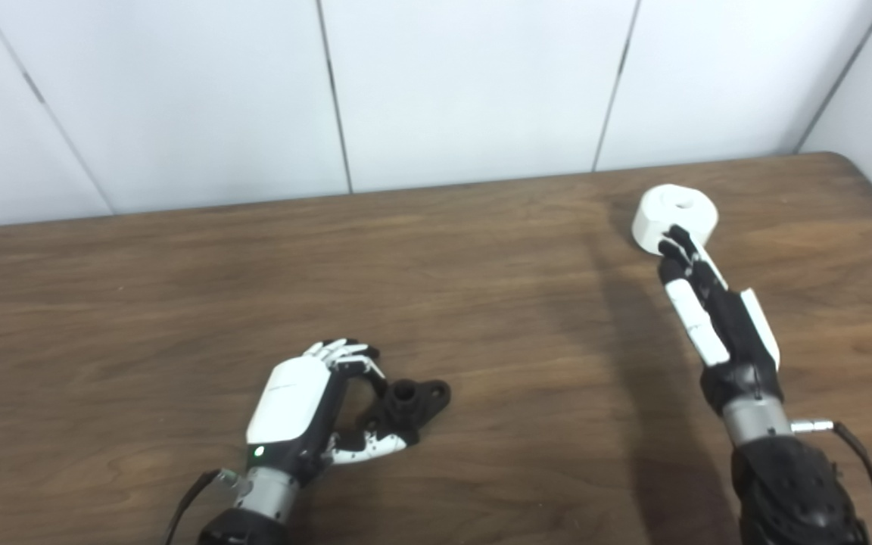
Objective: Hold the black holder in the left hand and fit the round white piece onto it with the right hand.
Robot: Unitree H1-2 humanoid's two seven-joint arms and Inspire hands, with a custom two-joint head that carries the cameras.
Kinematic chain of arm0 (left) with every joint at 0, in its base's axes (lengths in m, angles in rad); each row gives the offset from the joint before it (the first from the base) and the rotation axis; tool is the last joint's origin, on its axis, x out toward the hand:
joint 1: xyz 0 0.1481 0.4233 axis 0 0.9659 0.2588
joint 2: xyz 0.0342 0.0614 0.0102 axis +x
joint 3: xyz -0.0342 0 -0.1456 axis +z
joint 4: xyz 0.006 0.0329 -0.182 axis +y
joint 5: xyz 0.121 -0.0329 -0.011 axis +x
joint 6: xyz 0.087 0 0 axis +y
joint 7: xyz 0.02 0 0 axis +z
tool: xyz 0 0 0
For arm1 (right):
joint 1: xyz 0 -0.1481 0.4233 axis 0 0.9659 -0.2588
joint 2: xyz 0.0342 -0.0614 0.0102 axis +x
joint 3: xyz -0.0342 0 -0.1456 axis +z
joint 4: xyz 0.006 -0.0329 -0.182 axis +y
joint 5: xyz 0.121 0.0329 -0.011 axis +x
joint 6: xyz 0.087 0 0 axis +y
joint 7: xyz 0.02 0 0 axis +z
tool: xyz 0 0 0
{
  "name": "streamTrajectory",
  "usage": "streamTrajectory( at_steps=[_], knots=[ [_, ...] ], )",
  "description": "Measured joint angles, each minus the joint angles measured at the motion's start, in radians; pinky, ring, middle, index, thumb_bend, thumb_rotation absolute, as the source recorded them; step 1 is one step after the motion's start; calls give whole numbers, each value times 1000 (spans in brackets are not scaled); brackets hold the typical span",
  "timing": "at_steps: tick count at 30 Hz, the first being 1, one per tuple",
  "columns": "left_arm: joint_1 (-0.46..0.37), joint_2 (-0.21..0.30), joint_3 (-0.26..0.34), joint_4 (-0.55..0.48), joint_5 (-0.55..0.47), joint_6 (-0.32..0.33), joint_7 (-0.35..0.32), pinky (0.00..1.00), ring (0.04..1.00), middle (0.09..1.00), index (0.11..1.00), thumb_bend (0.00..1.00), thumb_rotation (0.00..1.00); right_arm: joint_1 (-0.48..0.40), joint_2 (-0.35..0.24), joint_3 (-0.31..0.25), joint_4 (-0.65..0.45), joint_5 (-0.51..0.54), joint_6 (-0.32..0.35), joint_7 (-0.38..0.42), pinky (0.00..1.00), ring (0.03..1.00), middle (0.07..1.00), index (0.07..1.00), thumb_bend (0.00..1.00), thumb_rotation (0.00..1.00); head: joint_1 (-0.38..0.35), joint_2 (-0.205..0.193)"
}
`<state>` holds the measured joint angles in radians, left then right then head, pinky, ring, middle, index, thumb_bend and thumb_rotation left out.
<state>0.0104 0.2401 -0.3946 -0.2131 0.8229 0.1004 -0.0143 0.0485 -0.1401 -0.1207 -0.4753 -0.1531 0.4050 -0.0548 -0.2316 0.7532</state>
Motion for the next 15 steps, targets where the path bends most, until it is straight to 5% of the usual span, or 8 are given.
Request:
streamTrajectory(
  at_steps=[5,10,15],
  knots=[
    [2,8,10,5,-1,-33,1,898,844,773,486,521,46,-82,-72,-1,-6,-100,59,2,916,910,872,774,733,486,-52,-6],
    [7,9,22,8,-3,-51,0,897,840,772,486,521,45,-148,-122,-12,-6,-206,66,25,871,901,893,765,787,421,-90,-17],
    [7,13,31,8,-2,-62,-10,890,839,770,486,521,45,-184,-159,-9,2,-352,67,86,934,951,921,757,820,377,-138,-32]
  ],
)
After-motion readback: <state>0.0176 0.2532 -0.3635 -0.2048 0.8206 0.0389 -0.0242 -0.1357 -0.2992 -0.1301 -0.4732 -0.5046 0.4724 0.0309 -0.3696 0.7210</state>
